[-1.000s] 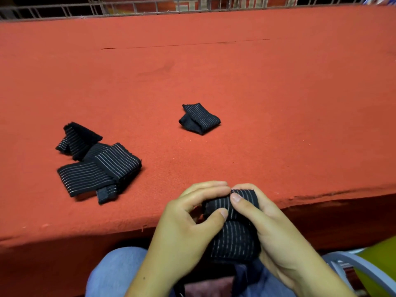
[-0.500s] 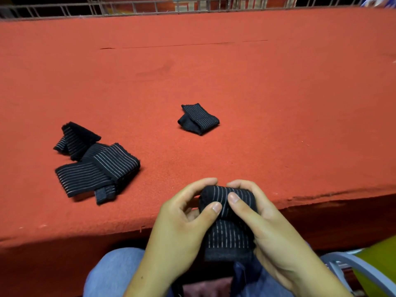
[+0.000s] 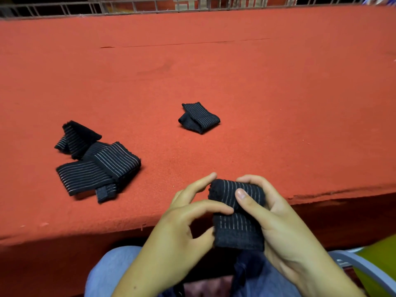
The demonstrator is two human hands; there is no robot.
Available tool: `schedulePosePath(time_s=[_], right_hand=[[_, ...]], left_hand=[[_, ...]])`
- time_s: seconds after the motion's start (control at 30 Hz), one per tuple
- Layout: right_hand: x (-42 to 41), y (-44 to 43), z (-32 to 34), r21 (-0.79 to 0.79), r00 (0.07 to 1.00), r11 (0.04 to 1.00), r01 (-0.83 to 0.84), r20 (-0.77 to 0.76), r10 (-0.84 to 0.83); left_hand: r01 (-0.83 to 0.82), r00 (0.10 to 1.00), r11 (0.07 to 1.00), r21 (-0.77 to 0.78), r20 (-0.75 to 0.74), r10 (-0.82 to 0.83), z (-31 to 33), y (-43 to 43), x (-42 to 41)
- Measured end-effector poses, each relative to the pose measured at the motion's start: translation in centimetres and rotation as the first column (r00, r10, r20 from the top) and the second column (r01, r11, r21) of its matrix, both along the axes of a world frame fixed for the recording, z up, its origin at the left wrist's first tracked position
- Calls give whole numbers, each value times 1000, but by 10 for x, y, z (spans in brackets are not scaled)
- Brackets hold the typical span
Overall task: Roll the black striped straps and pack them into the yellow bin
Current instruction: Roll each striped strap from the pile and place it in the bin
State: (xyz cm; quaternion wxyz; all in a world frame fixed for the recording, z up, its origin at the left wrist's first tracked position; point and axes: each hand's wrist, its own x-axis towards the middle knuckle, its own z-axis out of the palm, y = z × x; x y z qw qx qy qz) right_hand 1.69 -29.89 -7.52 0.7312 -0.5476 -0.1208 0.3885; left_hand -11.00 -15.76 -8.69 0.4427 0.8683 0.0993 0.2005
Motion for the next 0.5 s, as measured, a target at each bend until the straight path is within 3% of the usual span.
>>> schedulePosePath(time_s=[0.5], right_hand=[[-2,0,4,9,996,997,-83,-30,83]], left_hand=[[-52,990,987,-149,124,71,1,-5,5]])
